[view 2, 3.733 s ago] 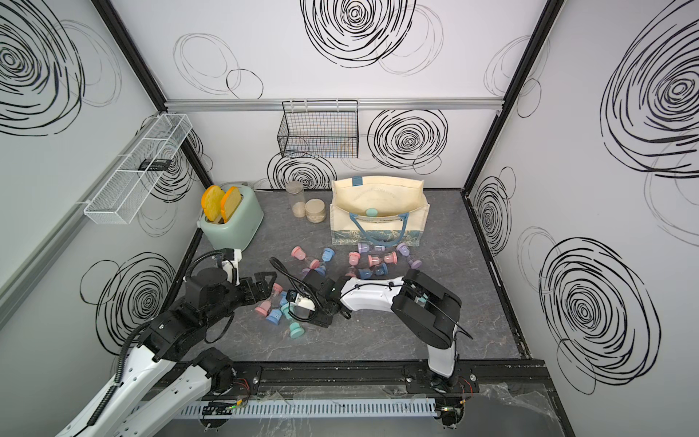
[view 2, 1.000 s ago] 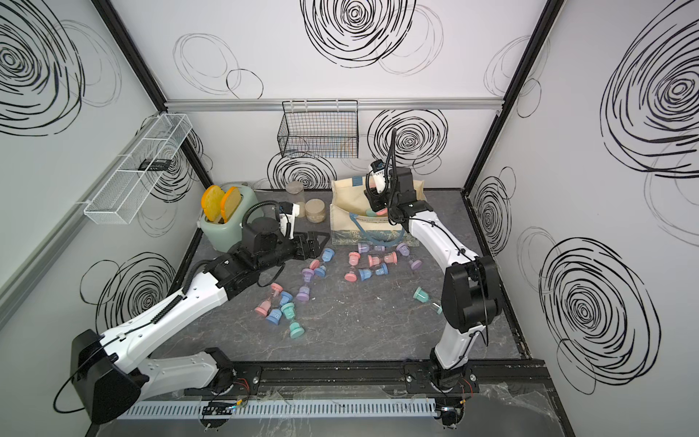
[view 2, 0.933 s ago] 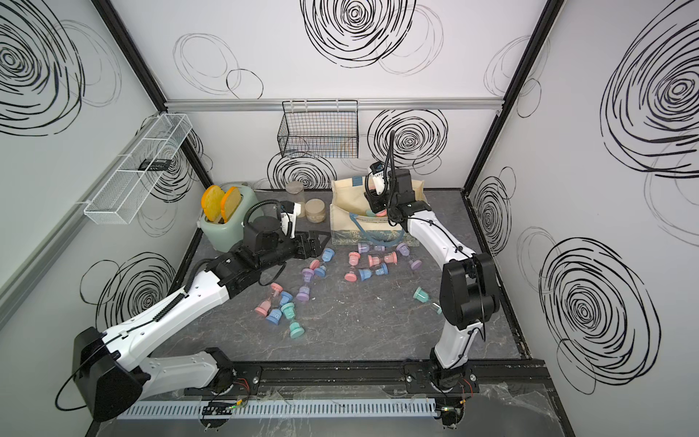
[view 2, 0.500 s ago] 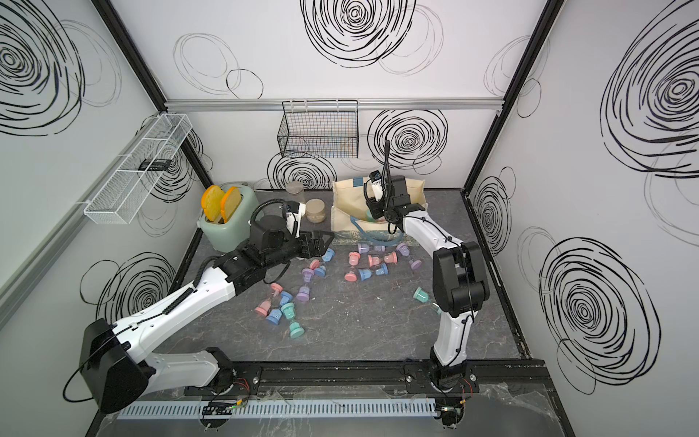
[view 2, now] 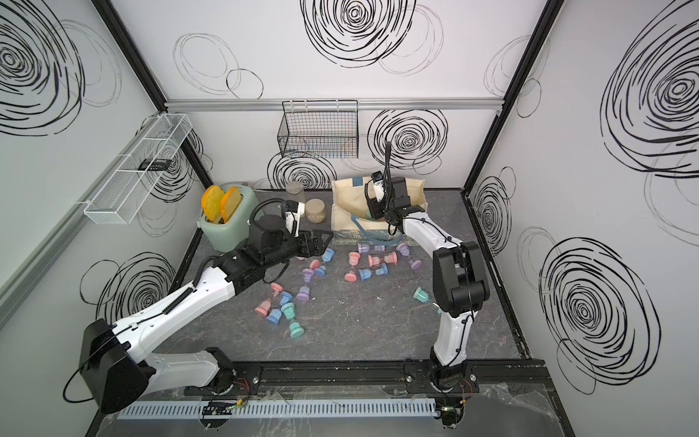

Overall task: Put the hourglass into the canvas bag
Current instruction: Place the hourglass in the canvas bag.

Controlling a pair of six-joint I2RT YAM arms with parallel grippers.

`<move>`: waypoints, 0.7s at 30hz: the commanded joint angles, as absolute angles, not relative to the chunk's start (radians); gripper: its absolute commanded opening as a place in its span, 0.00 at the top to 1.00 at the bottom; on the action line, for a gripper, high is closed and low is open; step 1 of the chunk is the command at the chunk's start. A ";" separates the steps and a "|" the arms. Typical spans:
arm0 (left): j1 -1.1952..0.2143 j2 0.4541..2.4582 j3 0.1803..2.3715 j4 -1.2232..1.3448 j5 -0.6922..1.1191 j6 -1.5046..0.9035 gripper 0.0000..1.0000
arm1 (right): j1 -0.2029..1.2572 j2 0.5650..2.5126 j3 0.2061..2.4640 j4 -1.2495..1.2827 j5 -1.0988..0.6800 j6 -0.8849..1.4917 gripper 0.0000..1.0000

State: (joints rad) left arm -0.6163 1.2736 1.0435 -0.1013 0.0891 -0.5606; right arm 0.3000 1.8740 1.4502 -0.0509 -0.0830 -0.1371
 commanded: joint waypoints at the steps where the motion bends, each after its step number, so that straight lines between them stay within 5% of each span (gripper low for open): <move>1: -0.604 1.253 1.043 -0.041 0.094 -0.558 0.04 | 0.296 1.829 1.457 -0.039 -0.077 -0.133 0.37; 21: -0.585 1.158 1.019 -0.109 0.088 -0.549 0.04 | 0.374 1.587 1.454 -0.115 -0.156 0.009 0.20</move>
